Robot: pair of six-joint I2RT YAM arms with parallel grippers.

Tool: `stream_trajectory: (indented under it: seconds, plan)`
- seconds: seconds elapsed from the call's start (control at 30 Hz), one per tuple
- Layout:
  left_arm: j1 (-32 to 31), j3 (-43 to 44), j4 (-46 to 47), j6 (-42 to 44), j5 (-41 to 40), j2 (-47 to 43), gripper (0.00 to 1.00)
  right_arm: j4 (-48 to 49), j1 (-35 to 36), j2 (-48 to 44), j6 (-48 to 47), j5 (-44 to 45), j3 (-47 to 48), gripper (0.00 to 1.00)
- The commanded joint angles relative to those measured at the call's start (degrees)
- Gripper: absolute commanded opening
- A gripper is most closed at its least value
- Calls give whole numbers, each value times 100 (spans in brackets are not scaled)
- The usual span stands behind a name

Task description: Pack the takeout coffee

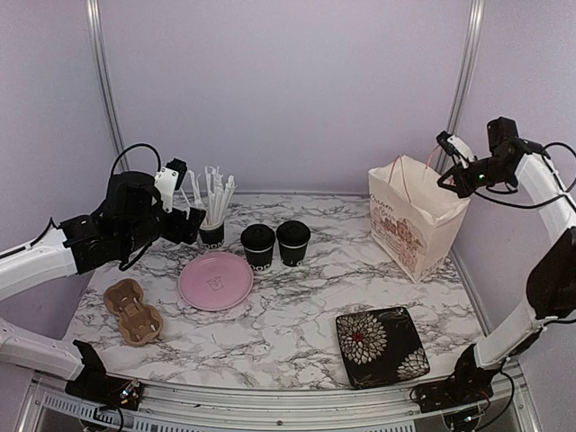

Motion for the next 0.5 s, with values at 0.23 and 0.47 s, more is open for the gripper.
stream_trajectory:
  seconds: [0.23, 0.47]
  plan:
    - [-21, 1253, -2300, -913, 407, 17, 78, -735, 291, -1058, -425, -1070, 786, 0]
    - [-9, 1268, -3987, -1920, 198, -271, 73, -1051, 1515, -1332, -710, -1503, 788, 0]
